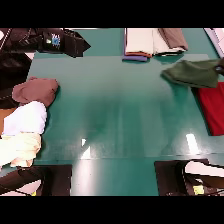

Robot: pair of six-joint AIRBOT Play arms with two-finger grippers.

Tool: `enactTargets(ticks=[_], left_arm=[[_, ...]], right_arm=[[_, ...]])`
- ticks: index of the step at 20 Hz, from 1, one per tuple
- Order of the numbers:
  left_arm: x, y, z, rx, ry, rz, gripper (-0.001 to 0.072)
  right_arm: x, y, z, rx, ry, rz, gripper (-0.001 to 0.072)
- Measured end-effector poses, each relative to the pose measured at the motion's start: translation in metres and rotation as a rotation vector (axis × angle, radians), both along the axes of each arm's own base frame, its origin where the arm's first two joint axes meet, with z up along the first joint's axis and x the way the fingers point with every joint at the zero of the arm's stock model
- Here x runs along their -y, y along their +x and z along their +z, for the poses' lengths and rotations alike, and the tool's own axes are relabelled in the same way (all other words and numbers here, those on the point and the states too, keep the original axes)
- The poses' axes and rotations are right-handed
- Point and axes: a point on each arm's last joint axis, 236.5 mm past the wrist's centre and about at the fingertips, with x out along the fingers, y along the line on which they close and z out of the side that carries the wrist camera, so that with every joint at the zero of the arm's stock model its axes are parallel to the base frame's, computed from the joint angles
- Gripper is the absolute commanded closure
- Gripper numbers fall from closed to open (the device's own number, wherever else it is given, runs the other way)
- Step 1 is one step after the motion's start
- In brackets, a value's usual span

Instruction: Fold the shirts.

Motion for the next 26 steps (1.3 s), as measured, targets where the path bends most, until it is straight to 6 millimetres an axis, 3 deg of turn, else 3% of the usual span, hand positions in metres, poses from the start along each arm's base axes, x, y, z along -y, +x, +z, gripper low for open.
enactTargets(ticks=[3, 6, 12, 17, 19, 22, 26], left_arm=[[0.002, -0.001, 0.0, -0.01, -0.011, 0.002, 0.0686], [0.003, -0.002, 0.001, -0.013, -0.017, 0.002, 0.0686], [0.003, -0.003, -0.001, -0.024, -0.013, -0.001, 0.0686], [0.002, -0.005, -0.004, -0.034, -0.005, -0.005, 0.0686], [0.002, -0.006, -0.005, -0.039, -0.001, -0.008, 0.0686], [0.002, -0.007, -0.007, -0.044, 0.004, -0.011, 0.0686], [0.002, -0.009, -0.01, -0.053, 0.015, -0.018, 0.0686]], right_arm=[[0.045, -0.02, 0.006, 0.021, -0.016, -0.111, 0.0692], [0.061, -0.02, 0.028, 0.078, -0.037, -0.15, 0.0692], [0.069, -0.014, 0.101, 0.196, -0.118, -0.139, 0.0692], [0.073, -0.032, 0.125, 0.199, -0.149, -0.141, 0.0692], [0.077, -0.046, 0.122, 0.149, -0.174, -0.142, 0.0692], [0.085, -0.07, 0.1, 0.031, -0.21, -0.151, 0.0692], [0.086, -0.109, 0.047, -0.146, -0.205, -0.171, 0.0691]])
